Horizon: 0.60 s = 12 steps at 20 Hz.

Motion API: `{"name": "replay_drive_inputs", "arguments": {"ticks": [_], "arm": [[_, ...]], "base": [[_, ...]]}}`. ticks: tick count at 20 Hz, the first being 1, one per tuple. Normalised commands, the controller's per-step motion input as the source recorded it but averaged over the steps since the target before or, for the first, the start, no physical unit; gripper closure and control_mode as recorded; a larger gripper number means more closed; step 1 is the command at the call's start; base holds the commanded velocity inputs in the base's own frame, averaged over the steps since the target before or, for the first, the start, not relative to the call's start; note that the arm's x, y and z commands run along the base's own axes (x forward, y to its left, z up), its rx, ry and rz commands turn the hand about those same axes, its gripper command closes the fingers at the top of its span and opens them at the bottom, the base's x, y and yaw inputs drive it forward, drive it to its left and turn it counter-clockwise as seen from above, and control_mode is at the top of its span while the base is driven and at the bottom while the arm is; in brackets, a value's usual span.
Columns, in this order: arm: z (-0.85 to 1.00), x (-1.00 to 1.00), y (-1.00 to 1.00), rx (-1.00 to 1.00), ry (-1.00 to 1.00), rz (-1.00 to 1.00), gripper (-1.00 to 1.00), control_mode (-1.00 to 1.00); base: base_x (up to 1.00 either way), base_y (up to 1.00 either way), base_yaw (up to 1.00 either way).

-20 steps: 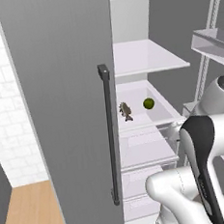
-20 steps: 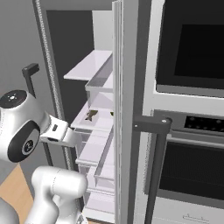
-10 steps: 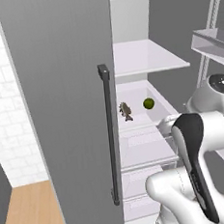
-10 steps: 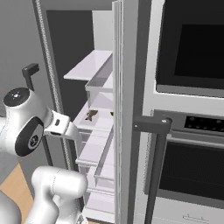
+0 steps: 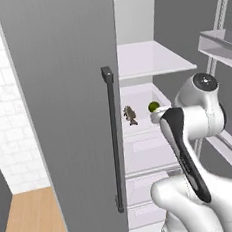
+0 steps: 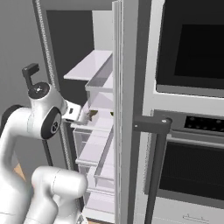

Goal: Place one lime and one fish in each tupperware on the nearby counter, to pack two identical lunches.

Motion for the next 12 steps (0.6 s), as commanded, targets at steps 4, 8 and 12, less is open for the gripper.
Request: {"name": "replay_drive_inputs", "arguments": {"ticks": [4,8,12], "arm": [[-0.28,0.99,0.0,0.1,0.0,0.0,-1.0,-1.0],[-0.62,0.68,0.0,0.04,0.0,0.0,-1.0,-1.0],[-0.51,0.74,0.01,0.01,0.0,0.0,-1.0,-1.0]], "base": [[0.0,0.0,0.0],[0.0,0.0,0.0],[0.0,0.0,0.0]]}}
